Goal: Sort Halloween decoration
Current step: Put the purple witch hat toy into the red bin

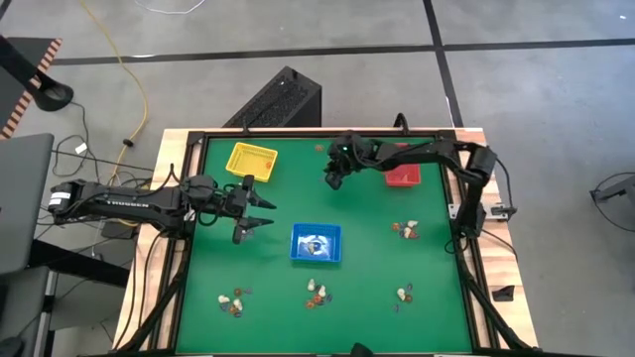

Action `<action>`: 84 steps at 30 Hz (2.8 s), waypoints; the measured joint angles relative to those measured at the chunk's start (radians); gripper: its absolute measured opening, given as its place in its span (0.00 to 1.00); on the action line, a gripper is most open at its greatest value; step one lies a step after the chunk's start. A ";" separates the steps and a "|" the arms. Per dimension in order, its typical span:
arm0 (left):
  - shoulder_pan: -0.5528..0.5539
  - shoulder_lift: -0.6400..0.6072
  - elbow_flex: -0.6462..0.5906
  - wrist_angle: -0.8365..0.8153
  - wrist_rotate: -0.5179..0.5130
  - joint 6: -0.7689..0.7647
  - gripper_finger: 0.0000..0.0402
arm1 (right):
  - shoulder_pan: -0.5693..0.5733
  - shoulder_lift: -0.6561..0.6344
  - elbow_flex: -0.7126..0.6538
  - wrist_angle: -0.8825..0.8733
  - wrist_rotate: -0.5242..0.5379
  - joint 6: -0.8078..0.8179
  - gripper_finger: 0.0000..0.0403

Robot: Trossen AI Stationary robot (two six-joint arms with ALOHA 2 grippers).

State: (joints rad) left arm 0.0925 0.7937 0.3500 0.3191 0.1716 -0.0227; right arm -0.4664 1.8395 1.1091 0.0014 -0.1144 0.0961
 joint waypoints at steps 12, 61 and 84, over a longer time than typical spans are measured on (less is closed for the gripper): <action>0.000 0.000 0.000 -0.028 -0.002 0.024 0.45 | -0.004 0.081 0.077 -0.089 0.023 -0.063 0.46; 0.001 0.000 0.000 -0.038 -0.020 0.029 0.45 | 0.014 -0.215 0.077 -0.347 0.057 -0.073 0.07; -0.004 0.000 0.000 -0.052 -0.026 0.037 0.45 | 0.042 0.131 0.077 0.068 0.000 -0.041 0.45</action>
State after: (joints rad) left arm 0.0887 0.7939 0.3500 0.2666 0.1455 0.0147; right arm -0.4246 1.9704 1.1862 0.0697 -0.1144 0.0547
